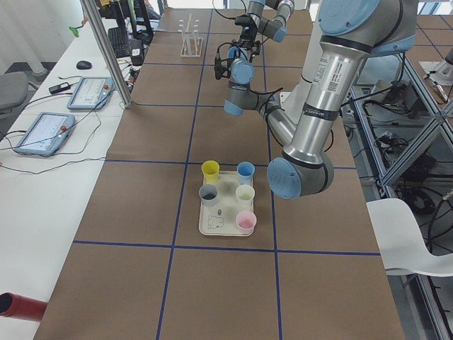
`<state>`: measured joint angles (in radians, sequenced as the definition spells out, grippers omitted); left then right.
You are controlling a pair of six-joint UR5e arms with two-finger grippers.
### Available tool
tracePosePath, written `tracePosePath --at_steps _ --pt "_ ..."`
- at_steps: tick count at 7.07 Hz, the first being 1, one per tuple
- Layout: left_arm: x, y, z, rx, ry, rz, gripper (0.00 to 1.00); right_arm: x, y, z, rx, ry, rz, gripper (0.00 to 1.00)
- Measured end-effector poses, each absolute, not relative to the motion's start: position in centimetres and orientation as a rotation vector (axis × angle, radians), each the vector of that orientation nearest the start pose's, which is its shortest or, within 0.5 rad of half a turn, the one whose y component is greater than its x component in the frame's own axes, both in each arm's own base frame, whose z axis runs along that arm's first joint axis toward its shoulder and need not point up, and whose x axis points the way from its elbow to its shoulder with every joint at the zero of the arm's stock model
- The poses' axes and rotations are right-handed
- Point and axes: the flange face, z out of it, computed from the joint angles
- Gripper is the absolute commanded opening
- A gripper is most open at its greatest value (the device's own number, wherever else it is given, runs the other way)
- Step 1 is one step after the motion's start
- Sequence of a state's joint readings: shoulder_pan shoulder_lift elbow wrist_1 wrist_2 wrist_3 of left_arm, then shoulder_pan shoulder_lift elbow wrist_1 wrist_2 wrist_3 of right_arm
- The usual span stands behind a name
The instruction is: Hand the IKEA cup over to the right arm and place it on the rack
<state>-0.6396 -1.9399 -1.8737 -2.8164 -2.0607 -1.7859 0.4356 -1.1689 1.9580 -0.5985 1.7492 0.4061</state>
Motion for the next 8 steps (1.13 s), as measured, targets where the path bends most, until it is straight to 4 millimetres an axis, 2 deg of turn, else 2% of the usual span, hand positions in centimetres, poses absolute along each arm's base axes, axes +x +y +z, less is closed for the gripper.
tracePosePath --at_steps 4,5,8 --pt "36.43 -37.01 19.24 0.077 1.877 -0.131 0.00 -42.12 -32.44 15.71 1.235 -1.330 -0.683 0.91" --pt "36.52 -36.96 19.24 0.078 1.877 -0.133 0.00 -42.18 -32.33 15.69 1.237 -1.330 -0.686 0.85" --pt "36.78 -36.82 19.28 0.081 1.878 -0.141 0.00 -42.24 -32.24 15.68 1.240 -1.329 -0.691 0.84"
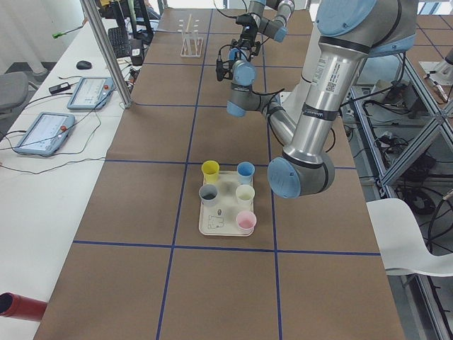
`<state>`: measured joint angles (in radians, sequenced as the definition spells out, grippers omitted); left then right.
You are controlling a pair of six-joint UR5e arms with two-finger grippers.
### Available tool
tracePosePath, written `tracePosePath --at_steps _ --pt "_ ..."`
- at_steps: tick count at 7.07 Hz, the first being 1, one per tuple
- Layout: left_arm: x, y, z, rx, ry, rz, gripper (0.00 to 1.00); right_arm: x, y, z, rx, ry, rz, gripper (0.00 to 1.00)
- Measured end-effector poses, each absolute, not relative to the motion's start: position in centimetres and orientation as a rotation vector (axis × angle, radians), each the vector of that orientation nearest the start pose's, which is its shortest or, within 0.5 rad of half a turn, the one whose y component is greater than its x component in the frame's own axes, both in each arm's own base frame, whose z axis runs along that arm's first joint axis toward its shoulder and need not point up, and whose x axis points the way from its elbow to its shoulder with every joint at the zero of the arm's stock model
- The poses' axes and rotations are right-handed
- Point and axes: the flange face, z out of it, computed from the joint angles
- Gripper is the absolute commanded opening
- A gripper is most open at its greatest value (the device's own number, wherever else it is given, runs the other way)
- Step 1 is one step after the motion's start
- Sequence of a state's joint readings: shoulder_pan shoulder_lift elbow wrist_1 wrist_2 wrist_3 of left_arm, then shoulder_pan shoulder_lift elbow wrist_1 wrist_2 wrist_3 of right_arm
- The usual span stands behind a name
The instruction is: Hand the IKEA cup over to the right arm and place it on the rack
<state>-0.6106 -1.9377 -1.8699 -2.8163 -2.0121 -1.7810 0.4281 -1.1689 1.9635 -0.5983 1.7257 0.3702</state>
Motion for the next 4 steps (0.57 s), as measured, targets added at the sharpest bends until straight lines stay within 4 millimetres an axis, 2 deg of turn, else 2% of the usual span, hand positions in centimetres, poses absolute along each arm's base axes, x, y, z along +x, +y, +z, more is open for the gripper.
tracePosePath --at_steps 2,4 --pt "36.86 -36.74 19.38 0.079 1.877 -0.143 0.00 -42.27 -32.19 15.68 1.240 -1.330 -0.692 0.84" --pt "36.90 -36.70 19.39 0.078 1.877 -0.142 0.00 -42.24 -32.20 15.66 1.241 -1.329 -0.693 0.72"
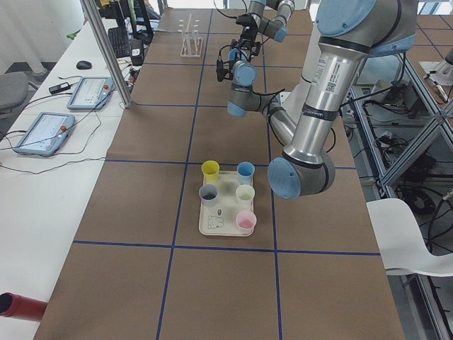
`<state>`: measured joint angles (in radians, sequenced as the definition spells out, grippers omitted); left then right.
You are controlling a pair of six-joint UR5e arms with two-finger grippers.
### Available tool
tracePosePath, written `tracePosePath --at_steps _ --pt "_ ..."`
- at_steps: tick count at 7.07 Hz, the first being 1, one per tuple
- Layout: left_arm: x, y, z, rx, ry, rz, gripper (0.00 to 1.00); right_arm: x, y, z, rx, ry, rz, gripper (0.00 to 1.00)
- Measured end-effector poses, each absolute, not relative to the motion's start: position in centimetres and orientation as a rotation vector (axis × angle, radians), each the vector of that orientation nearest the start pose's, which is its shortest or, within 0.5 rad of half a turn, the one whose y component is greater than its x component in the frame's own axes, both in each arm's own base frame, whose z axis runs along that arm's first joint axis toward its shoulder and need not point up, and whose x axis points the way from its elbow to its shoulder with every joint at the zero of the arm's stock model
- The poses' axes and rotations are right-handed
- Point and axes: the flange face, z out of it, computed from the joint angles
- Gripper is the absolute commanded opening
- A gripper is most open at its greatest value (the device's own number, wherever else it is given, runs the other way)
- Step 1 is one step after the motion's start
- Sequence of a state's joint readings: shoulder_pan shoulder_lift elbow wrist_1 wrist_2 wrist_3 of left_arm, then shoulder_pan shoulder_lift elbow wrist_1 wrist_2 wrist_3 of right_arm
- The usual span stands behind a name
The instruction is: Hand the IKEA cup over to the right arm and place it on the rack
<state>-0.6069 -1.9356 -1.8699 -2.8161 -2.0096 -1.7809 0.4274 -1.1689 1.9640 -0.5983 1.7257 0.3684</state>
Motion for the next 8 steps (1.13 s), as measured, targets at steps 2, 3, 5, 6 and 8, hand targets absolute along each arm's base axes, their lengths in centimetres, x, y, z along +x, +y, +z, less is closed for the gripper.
tracePosePath --at_steps 2,3,5,6,8 --pt "36.95 -36.67 19.34 0.078 1.878 -0.140 0.00 -42.21 -32.23 15.66 1.247 -1.324 -0.697 0.54" --pt "36.96 -36.69 19.36 0.077 1.877 -0.139 0.00 -42.15 -32.24 15.62 1.250 -1.323 -0.697 0.52" --pt "36.92 -36.69 19.31 0.078 1.878 -0.137 0.99 -42.05 -32.23 15.54 1.253 -1.324 -0.696 0.52" --pt "36.90 -36.67 19.22 0.077 1.879 -0.137 1.00 -42.03 -32.23 15.50 1.254 -1.325 -0.696 0.52" --pt "36.81 -36.61 19.17 0.076 1.878 -0.133 1.00 -41.99 -32.25 15.55 1.253 -1.323 -0.696 0.45"
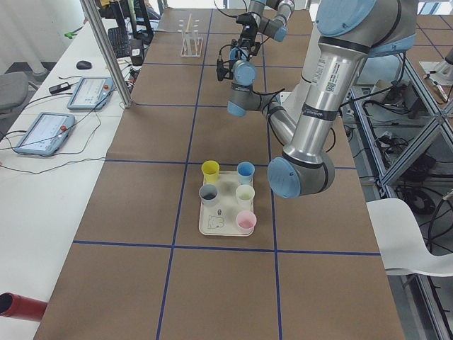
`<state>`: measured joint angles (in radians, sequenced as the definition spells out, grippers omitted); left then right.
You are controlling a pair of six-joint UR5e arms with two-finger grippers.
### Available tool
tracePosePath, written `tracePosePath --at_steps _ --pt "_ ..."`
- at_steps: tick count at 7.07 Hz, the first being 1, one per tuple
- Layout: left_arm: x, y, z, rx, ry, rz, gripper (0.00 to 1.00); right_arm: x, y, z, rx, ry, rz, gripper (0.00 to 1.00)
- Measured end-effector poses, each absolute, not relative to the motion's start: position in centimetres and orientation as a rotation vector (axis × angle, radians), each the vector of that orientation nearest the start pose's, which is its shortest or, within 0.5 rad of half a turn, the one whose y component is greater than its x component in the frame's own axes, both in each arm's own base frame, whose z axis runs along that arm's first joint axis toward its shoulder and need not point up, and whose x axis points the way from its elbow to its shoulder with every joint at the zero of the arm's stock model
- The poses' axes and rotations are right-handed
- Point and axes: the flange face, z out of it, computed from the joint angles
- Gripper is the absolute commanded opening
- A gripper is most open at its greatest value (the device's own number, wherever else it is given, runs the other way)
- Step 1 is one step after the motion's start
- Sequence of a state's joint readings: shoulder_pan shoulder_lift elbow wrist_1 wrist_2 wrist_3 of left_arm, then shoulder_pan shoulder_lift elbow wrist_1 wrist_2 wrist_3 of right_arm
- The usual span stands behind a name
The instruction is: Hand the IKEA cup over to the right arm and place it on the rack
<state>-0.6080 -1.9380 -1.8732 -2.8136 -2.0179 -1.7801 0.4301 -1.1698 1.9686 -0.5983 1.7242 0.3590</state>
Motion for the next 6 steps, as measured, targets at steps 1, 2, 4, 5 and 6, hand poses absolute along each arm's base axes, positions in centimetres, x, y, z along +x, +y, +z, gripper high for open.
tracePosePath --at_steps 1,2,4,5,6 --pt "36.6 -36.6 19.2 0.077 1.877 -0.129 1.00 -41.8 -32.4 15.6 1.256 -1.321 -0.694 0.34" --pt "36.0 -36.9 19.6 0.089 1.868 -0.125 1.00 -41.3 -32.8 15.7 1.261 -1.311 -0.689 0.21" --pt "33.4 -38.6 22.2 0.159 1.810 -0.105 1.00 -39.5 -34.9 16.5 1.273 -1.260 -0.664 0.12" --pt "31.9 -39.4 24.3 0.212 1.766 -0.091 1.00 -38.3 -36.4 17.5 1.271 -1.218 -0.643 0.08" --pt "30.6 -40.0 26.5 0.268 1.712 -0.075 1.00 -36.7 -38.2 18.5 1.253 -1.160 -0.623 0.03"
